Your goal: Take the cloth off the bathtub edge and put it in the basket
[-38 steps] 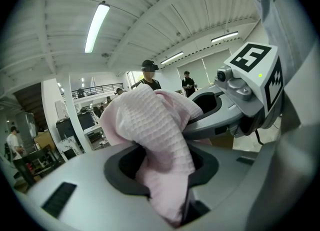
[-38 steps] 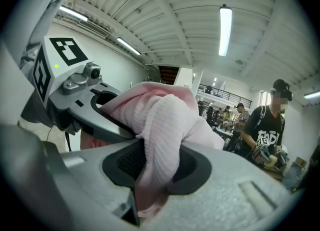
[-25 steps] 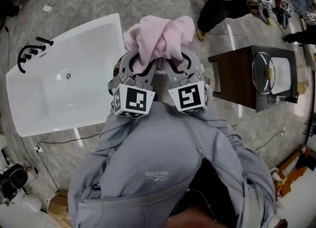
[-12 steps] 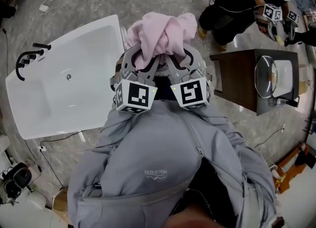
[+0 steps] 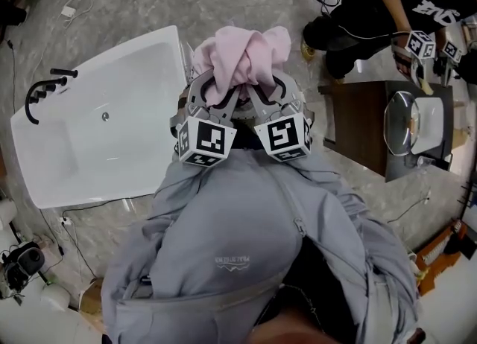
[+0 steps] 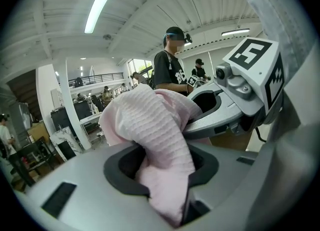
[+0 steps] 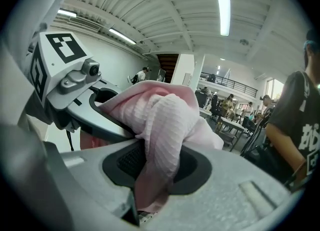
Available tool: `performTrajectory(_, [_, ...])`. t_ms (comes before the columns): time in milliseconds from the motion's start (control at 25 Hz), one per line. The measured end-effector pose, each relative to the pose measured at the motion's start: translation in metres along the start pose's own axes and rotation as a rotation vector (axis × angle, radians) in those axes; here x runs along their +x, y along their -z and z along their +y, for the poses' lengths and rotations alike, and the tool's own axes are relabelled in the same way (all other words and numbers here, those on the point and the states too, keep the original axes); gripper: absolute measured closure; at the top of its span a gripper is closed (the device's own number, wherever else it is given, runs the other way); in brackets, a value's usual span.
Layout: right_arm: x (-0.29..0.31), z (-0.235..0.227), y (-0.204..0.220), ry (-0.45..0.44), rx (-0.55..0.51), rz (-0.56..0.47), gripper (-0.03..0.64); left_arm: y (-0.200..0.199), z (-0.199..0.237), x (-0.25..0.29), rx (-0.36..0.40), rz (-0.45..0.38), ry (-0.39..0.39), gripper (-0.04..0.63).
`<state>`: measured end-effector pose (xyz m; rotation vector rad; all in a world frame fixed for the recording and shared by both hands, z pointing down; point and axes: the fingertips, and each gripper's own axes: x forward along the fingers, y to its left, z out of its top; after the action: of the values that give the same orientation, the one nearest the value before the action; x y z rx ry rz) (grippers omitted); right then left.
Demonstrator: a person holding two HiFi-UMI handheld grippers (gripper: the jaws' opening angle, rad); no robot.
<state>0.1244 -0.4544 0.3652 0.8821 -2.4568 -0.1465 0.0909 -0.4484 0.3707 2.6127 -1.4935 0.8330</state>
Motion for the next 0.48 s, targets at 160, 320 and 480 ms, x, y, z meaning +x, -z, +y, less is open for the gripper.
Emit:
performTrajectory(160, [0.019, 0.0, 0.025, -0.032, -0.003, 0.049, 0.495, 0.024, -0.003, 0.022, -0.026, 0.037, 0.016, 0.435])
performTrajectory(320, [0.035, 0.003, 0.048, -0.075, -0.005, 0.124, 0.495, 0.045, -0.005, 0.039, -0.051, 0.077, 0.032, 0.43])
performTrajectory(480, [0.05, 0.001, 0.06, -0.105, -0.005, 0.191, 0.494, 0.058, 0.0, 0.053, -0.078, 0.119, 0.049, 0.419])
